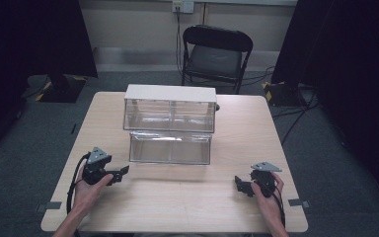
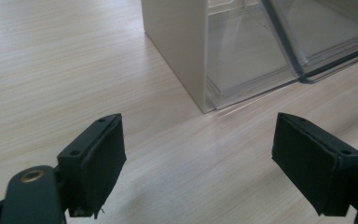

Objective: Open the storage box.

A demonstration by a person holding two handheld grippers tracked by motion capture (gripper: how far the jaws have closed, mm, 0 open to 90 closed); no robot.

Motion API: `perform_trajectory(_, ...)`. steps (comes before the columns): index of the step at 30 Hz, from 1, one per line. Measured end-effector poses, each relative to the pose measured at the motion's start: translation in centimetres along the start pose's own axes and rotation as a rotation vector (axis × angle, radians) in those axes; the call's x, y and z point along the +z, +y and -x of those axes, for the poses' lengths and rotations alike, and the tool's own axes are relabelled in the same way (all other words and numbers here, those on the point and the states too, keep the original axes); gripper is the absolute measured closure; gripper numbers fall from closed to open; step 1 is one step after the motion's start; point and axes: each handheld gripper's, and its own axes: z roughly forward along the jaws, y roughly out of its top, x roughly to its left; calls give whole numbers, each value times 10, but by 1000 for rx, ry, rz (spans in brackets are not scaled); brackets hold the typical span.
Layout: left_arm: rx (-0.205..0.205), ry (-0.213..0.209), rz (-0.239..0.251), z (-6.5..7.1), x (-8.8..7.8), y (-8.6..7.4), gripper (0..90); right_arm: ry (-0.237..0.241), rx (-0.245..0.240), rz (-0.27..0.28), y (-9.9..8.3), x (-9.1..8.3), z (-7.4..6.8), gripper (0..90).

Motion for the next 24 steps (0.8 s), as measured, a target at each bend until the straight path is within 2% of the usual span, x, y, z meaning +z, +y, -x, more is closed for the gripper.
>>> perform_trajectory(16,25,-29,11,16,9,10,168,0,0,0,0,0,0,114)
perform_trajectory(24,7,-35,13,17,15,14,166,0,-1,0,0,0,0,114)
